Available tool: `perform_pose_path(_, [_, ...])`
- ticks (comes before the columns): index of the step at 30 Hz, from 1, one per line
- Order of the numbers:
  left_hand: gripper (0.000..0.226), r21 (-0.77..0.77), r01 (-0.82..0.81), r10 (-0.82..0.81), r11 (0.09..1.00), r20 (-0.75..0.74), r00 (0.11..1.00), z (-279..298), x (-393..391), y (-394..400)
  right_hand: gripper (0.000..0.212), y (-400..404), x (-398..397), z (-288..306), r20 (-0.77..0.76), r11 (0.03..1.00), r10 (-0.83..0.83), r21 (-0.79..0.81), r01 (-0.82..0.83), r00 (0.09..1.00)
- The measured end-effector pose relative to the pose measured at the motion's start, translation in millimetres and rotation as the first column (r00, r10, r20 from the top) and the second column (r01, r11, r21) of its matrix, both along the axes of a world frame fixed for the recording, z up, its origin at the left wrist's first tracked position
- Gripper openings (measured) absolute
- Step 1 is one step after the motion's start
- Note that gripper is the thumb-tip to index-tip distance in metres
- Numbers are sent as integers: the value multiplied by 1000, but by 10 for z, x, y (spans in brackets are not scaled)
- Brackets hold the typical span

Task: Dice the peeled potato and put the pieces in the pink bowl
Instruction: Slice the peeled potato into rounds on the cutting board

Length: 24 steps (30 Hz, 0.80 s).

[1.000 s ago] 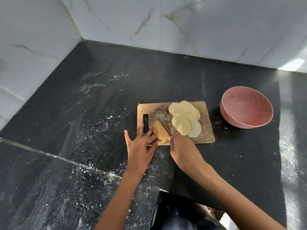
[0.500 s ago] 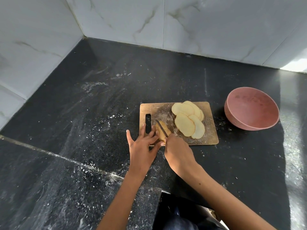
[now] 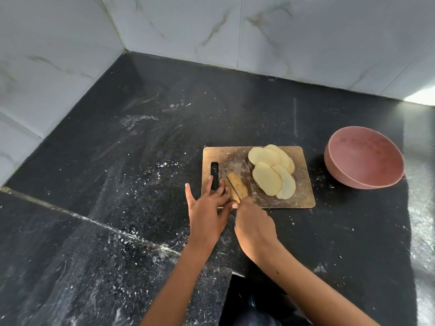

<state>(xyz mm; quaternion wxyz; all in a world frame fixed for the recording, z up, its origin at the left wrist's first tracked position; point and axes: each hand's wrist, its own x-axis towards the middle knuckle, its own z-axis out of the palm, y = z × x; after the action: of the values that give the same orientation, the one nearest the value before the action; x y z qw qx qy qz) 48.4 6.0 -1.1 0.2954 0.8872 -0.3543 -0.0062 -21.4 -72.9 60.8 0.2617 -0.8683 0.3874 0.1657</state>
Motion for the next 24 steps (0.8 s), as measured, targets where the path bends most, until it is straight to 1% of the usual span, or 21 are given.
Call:
perform_pose_path(4, [27, 1, -1, 1, 1000, 12, 1000, -9, 2, 11, 23, -49, 141, -15, 9, 1000, 6, 3, -6, 1000])
perform_pose_path(6, [29, -14, -19, 19, 1000, -3, 1000, -6, -3, 12, 23, -51, 30, -8, -19, 1000, 19, 9, -19, 1000])
perform_pose_path(9, [31, -19, -18, 18, 1000, -22, 1000, -28, 7, 8, 24, -17, -131, 3, -44, 997, 62, -36, -63, 997])
perform_pose_path(12, [31, -21, -7, 7, 1000, -18, 1000, -15, 7, 9, 22, -47, -2, -5, -18, 1000, 21, 12, -21, 1000])
perform_pose_path(14, [31, 2, -14, 14, 1000, -7, 1000, -8, 5, 8, 24, -54, 46, -18, -17, 999, 23, 25, -22, 1000])
perform_pose_path(17, [29, 9, -19, 19, 1000, -17, 1000, -14, 3, 12, 21, -31, -121, -49, -51, 998, 57, -12, -58, 997])
perform_pose_path(20, [30, -4, -21, 20, 1000, -28, 999, -32, 1, 9, 18, 2, -253, -62, -84, 998, 54, -24, -56, 995])
perform_pose_path(24, [30, -8, -25, 25, 1000, -7, 1000, -27, -16, 4, 23, -29, -133, -88, -49, 999, 45, -9, -45, 998])
